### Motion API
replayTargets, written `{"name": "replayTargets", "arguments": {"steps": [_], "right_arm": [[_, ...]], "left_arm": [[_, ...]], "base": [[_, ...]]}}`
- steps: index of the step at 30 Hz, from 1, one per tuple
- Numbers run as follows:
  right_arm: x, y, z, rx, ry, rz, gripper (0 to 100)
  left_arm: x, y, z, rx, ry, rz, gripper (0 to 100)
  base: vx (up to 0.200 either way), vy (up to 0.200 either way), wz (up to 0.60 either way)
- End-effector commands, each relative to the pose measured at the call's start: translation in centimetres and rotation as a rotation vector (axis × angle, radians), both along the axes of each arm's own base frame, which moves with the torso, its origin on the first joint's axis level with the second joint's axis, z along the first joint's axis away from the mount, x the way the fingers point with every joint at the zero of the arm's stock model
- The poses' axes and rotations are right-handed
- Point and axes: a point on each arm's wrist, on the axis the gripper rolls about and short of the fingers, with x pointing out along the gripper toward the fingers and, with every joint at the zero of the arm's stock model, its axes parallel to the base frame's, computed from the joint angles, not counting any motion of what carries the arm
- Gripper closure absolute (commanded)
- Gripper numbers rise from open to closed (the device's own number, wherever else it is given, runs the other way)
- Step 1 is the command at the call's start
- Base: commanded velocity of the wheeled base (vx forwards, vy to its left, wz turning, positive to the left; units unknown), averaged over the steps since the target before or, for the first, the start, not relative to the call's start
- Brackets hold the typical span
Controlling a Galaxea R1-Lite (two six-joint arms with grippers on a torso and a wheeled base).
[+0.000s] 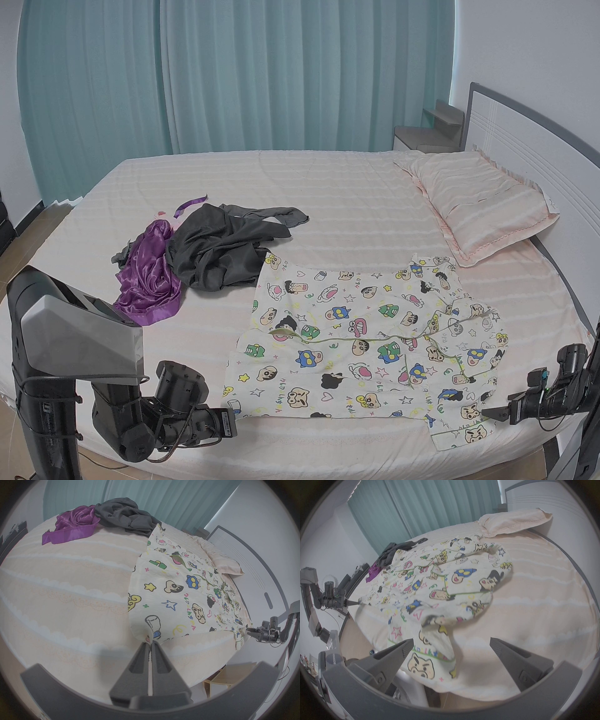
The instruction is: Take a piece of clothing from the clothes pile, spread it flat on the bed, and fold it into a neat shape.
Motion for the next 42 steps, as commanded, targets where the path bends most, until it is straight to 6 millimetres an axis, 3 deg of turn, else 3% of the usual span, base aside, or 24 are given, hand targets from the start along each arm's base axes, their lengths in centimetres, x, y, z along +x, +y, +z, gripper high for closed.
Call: {"name": "replayTargets", "arguments": {"steps": [1, 16, 17, 27, 35, 42], "right_arm": [[-1.3, -0.6, -0.8, 0.033, 0.065, -0.021, 0], [-1.2, 1.0, -2.0, 0.110, 0.120, 0.086, 0], [-1.2, 1.1, -2.1, 0.111, 0.123, 0.092, 100], [-1.2, 1.3, -2.3, 0.088, 0.149, 0.091, 100], [-2.8, 0.6, 0.0, 0.073, 0.155, 0.065, 100], [-4.0, 0.9, 0.5, 0.056, 0.217, 0.113, 100]], "left_arm": [[0.0, 0.0, 0.0, -0.002, 0.001, 0.003, 100], [0.0, 0.0, 0.0, -0.002, 0.002, 0.002, 100], [-0.1, 0.0, -0.1, -0.001, 0.004, 0.002, 100], [-0.1, 0.0, -0.1, 0.000, 0.005, 0.002, 100], [-0.6, -0.1, 0.0, 0.009, 0.010, -0.008, 100], [-2.1, -0.3, -0.1, 0.031, 0.042, -0.051, 100]], "base": [[0.000, 0.000, 0.00], [0.000, 0.000, 0.00], [0.000, 0.000, 0.00], [0.000, 0.000, 0.00], [0.000, 0.000, 0.00], [0.000, 0.000, 0.00]]}}
